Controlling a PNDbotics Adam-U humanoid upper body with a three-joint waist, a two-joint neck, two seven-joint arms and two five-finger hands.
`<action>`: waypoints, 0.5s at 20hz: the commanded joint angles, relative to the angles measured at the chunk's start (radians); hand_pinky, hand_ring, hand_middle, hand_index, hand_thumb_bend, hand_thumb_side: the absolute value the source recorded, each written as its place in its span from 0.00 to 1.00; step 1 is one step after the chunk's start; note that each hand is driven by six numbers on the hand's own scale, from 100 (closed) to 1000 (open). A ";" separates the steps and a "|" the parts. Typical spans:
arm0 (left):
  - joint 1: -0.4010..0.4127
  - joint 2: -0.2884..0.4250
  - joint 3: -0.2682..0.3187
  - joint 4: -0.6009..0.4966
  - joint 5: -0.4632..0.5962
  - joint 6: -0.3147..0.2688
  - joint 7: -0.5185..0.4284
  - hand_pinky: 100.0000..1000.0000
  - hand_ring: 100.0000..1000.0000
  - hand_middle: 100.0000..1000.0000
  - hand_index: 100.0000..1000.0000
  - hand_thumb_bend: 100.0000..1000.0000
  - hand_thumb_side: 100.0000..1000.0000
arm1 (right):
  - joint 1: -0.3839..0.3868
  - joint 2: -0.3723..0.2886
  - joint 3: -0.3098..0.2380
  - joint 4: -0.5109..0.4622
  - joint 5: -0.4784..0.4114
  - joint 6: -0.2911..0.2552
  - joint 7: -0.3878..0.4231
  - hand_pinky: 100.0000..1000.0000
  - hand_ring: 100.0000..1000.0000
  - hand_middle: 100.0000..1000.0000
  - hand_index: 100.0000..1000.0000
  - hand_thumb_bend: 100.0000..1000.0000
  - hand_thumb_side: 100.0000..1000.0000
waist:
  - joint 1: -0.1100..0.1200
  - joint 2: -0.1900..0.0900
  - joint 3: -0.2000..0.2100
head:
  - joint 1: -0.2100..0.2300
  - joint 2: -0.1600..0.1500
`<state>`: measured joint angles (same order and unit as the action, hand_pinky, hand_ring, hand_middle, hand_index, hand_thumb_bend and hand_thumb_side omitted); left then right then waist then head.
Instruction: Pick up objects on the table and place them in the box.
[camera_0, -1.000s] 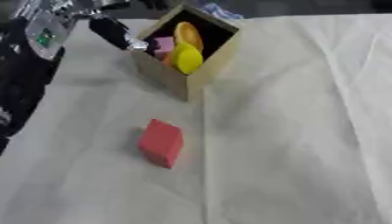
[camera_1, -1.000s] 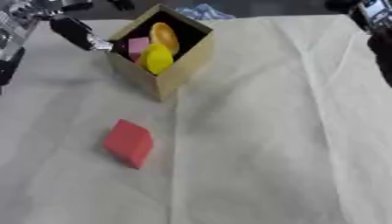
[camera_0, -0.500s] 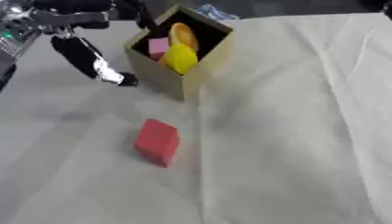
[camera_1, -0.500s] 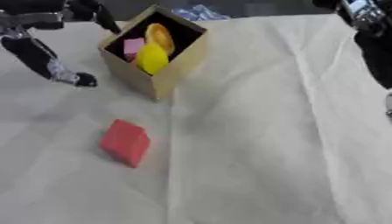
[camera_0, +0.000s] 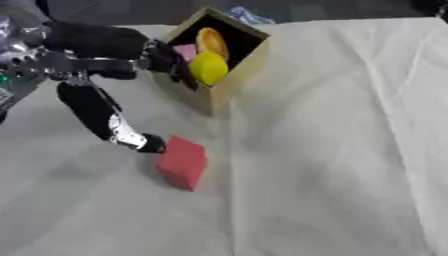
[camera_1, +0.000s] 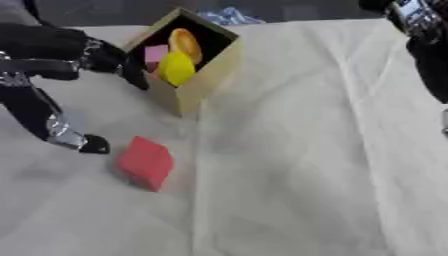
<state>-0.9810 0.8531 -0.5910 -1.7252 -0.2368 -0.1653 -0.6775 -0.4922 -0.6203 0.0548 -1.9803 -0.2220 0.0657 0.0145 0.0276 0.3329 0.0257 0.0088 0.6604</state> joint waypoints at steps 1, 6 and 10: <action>-0.023 -0.012 -0.012 0.029 -0.049 0.029 -0.001 0.85 0.79 0.78 0.89 0.55 0.56 | -0.007 -0.012 -0.012 -0.020 0.004 0.000 -0.001 0.88 0.85 0.65 0.83 0.00 0.68 | -0.004 -0.025 0.001 | 0.005 0.006; -0.027 -0.069 -0.044 0.146 -0.129 0.014 0.003 0.85 0.79 0.77 0.89 0.55 0.55 | -0.005 -0.008 -0.013 -0.020 0.002 0.002 -0.002 0.88 0.85 0.65 0.83 0.00 0.69 | -0.007 -0.023 -0.001 | 0.008 0.007; -0.012 -0.101 -0.054 0.215 -0.156 -0.009 0.005 0.85 0.79 0.77 0.88 0.56 0.53 | -0.004 -0.004 -0.017 -0.020 0.002 0.002 -0.005 0.88 0.85 0.65 0.83 0.00 0.69 | -0.007 -0.020 -0.003 | 0.009 0.008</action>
<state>-0.9809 0.7445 -0.6500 -1.5230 -0.3814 -0.1657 -0.6745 -0.4888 -0.6109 0.0506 -1.9803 -0.2222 0.0674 0.0122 0.0223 0.3331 0.0237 0.0157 0.6679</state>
